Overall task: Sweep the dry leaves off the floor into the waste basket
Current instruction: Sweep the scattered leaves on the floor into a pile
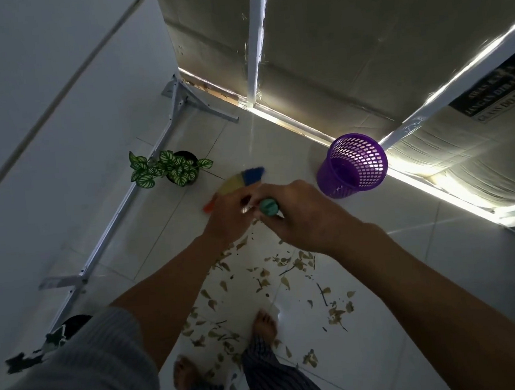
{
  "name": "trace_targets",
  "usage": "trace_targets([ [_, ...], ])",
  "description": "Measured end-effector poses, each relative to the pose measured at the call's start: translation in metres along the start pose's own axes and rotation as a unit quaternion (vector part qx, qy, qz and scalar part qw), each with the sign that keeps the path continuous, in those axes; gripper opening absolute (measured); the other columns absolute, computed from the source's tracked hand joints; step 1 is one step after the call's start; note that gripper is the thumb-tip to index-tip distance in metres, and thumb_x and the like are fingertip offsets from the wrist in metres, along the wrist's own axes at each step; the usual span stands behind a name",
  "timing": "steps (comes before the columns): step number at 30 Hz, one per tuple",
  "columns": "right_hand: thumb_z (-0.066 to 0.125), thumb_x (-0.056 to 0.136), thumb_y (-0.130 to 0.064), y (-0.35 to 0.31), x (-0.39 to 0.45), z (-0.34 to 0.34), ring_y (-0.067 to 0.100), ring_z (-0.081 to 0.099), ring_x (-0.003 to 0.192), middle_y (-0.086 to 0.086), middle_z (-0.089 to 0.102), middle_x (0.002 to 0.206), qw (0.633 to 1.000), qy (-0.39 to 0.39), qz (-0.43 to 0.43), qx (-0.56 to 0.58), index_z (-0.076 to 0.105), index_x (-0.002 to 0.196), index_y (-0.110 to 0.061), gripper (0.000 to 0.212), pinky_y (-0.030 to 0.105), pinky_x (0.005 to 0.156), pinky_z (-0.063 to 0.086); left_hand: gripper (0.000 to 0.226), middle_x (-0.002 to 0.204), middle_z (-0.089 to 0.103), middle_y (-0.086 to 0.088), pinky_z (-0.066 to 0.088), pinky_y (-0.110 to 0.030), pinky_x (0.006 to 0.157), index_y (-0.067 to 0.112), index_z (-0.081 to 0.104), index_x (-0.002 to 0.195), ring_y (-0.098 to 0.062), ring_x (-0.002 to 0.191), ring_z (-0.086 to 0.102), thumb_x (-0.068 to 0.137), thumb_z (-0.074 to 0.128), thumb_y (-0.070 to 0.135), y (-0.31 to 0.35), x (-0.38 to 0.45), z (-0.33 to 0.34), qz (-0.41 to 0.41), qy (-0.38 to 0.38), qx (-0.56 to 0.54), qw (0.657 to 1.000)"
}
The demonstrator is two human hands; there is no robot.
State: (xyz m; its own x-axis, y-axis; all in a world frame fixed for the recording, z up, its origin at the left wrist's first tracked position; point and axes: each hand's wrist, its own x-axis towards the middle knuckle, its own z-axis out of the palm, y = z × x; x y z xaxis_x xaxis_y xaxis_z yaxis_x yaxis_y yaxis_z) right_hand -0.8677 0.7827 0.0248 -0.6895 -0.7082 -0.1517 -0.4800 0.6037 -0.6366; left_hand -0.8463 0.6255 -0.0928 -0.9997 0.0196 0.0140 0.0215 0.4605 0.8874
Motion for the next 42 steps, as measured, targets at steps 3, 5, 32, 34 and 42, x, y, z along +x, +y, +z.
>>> trace_targets([
  [3, 0.066, 0.094, -0.021, -0.004, -0.015, 0.007, 0.017, 0.067, 0.079, 0.004, 0.073, 0.096, 0.999, -0.028, 0.03, 0.003, 0.067, 0.112, -0.017, 0.018, 0.039, 0.073, 0.058, 0.007, 0.071, 0.065, -0.011, 0.044, -0.024, 0.059, 0.027, 0.059, 0.073, -0.015, 0.066, 0.056, 0.079, 0.06, 0.024, -0.002, -0.029, 0.011, -0.061, -0.04, -0.005, 0.997],
  [5, 0.066, 0.095, -0.023, -0.011, -0.022, 0.005, 0.016, 0.067, 0.078, 0.004, 0.073, 0.093, 0.999, -0.034, 0.039, 0.011, 0.068, 0.11, -0.016, 0.017, 0.039, 0.074, 0.058, 0.012, 0.062, 0.059, -0.007, 0.041, -0.019, 0.058, 0.024, 0.055, 0.071, -0.004, 0.062, 0.051, 0.076, 0.053, 0.035, 0.005, -0.042, 0.01, -0.067, -0.056, 0.005, 0.996],
  [32, 0.06, 0.097, -0.03, -0.042, -0.082, 0.006, 0.009, 0.066, 0.097, -0.003, 0.072, 0.104, 0.989, 0.066, 0.091, 0.099, 0.068, 0.113, -0.02, 0.02, 0.036, 0.09, 0.057, 0.028, 0.049, 0.052, 0.019, 0.029, -0.008, 0.05, 0.037, 0.057, 0.059, 0.001, 0.044, 0.044, 0.077, 0.073, 0.022, 0.042, -0.099, 0.0, -0.04, 0.009, 0.061, 0.997],
  [34, 0.06, 0.097, -0.03, -0.058, -0.082, -0.007, 0.009, 0.067, 0.097, -0.003, 0.072, 0.103, 0.984, 0.107, 0.085, 0.111, 0.067, 0.111, -0.021, 0.018, 0.037, 0.09, 0.058, 0.016, 0.052, 0.056, 0.021, 0.035, -0.007, 0.052, 0.032, 0.067, 0.07, 0.002, 0.047, 0.05, 0.078, 0.074, 0.02, 0.051, -0.098, -0.009, -0.02, 0.024, 0.079, 0.996],
  [42, 0.062, 0.095, -0.038, -0.114, -0.101, 0.007, 0.001, 0.067, 0.079, -0.012, 0.069, 0.08, 0.96, 0.248, 0.089, 0.092, 0.064, 0.093, -0.024, 0.015, 0.021, 0.072, 0.058, 0.02, 0.075, 0.071, 0.007, 0.055, -0.027, 0.063, 0.019, 0.074, 0.092, -0.005, 0.064, 0.064, 0.079, 0.072, 0.034, 0.063, -0.128, -0.035, 0.074, 0.109, 0.115, 0.985],
])
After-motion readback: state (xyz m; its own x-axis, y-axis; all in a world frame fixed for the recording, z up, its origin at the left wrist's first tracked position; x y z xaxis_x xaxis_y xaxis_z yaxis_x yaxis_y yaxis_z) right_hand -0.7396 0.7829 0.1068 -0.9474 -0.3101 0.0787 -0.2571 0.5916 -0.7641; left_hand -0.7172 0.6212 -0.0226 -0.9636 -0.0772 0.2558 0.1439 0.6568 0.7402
